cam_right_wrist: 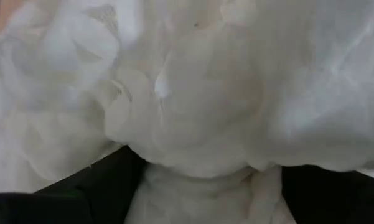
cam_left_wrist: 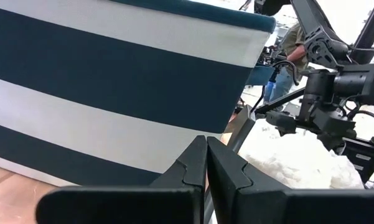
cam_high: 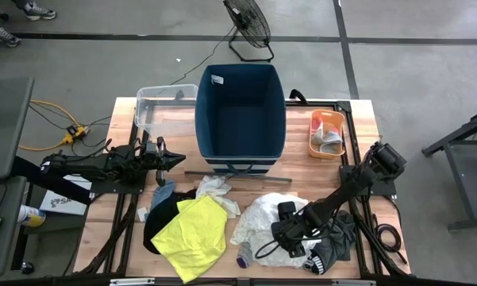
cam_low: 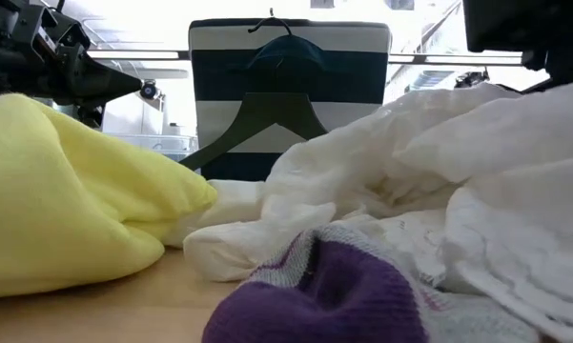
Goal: Pick & Place Cloths
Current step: Put the white dress into the blue laundry organizer
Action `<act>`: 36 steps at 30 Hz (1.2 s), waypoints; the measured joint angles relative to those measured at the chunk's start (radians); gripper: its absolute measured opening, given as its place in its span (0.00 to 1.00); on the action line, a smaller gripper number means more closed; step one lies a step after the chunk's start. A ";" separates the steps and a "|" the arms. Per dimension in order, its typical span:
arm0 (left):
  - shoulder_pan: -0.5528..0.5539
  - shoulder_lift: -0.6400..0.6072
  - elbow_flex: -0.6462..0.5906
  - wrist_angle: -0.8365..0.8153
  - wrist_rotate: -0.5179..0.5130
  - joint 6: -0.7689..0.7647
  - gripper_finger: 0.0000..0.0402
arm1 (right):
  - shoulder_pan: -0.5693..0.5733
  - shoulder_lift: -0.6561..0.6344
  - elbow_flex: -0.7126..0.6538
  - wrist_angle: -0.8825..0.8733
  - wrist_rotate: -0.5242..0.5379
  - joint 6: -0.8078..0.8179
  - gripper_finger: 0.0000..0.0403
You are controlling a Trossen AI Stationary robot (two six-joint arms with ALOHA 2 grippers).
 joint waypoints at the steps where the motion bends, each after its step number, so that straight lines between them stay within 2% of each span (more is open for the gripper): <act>1: 0.000 0.000 0.000 0.000 0.000 0.000 0.03 | 0.000 0.006 0.001 -0.003 0.003 -0.002 0.81; 4: 0.000 0.000 0.000 0.000 0.000 0.000 0.03 | 0.000 0.011 0.001 -0.006 0.003 -0.001 0.76; 8: 0.000 0.000 0.000 0.000 0.000 0.000 0.03 | -0.001 0.010 0.000 -0.011 0.008 -0.001 0.64; 19: 0.000 0.000 0.000 0.000 0.000 0.000 0.03 | -0.008 -0.075 -0.012 -0.031 -0.038 0.026 0.11; 28: 0.000 0.000 0.000 0.000 0.000 0.000 0.03 | -0.054 -0.213 -0.016 -0.059 -0.086 0.126 0.09; 36: 0.000 0.000 0.000 0.000 0.000 0.000 0.03 | -0.055 -0.424 -0.014 -0.063 -0.064 0.203 0.09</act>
